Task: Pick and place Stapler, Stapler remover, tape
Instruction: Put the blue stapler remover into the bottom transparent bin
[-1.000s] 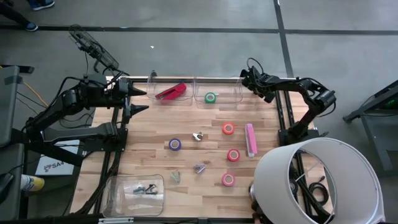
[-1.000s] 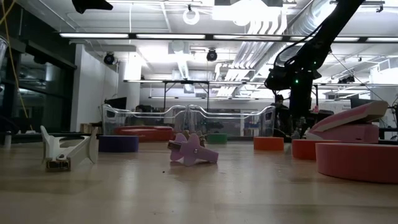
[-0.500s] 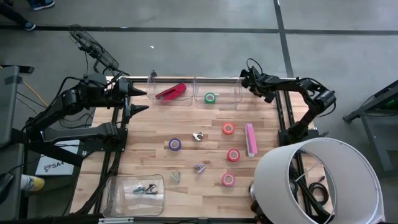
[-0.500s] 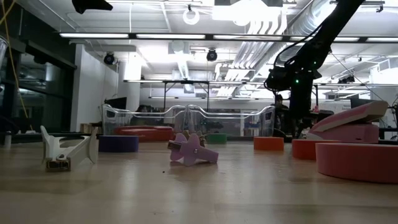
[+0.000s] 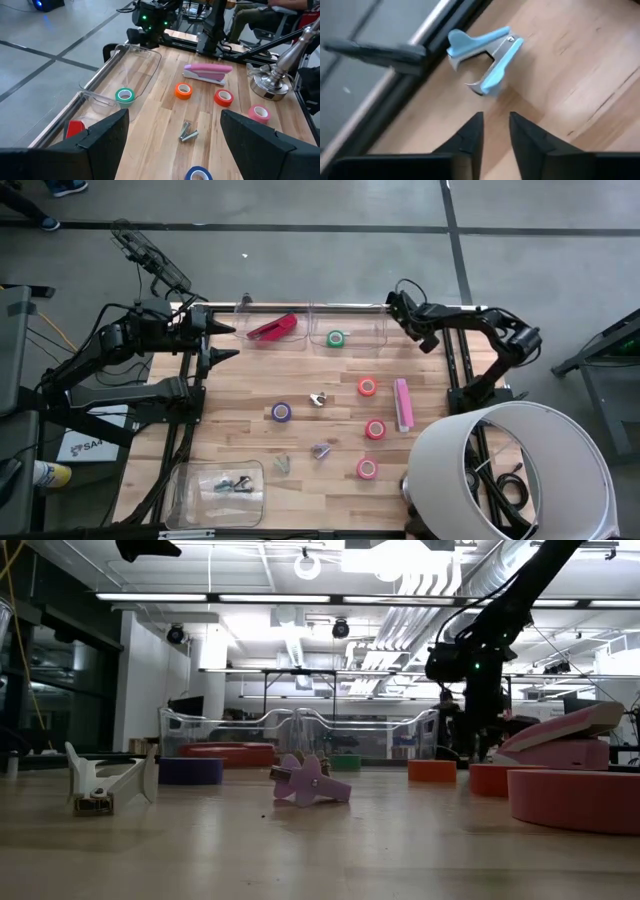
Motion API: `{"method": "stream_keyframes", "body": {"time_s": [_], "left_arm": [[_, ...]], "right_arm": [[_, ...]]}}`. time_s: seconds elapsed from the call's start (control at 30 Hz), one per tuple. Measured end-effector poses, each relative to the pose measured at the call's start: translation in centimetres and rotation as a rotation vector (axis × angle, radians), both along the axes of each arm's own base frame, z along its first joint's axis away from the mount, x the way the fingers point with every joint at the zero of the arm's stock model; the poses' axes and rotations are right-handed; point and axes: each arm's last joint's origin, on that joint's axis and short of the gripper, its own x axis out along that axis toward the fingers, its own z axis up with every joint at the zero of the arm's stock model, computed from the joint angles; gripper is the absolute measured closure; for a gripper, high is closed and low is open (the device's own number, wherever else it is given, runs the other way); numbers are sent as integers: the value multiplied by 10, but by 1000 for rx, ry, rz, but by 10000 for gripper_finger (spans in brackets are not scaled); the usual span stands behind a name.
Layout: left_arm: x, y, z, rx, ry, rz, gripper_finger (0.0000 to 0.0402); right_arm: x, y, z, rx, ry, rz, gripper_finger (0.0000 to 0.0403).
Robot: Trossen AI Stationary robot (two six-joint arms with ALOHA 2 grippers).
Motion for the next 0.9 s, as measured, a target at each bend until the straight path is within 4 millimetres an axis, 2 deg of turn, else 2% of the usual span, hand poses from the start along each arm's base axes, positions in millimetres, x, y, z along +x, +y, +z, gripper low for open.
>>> {"method": "stream_keyframes", "body": {"time_s": [0.23,0.5,0.9], "left_arm": [[0,0,0,0,0,0,92],[0,0,0,0,0,0,92],[0,0,0,0,1,0,92]], "right_arm": [[3,0,4,-85,-74,-168,242],[6,0,3,-110,-153,-282,169],[6,5,2,-162,-114,-367,158]]}}
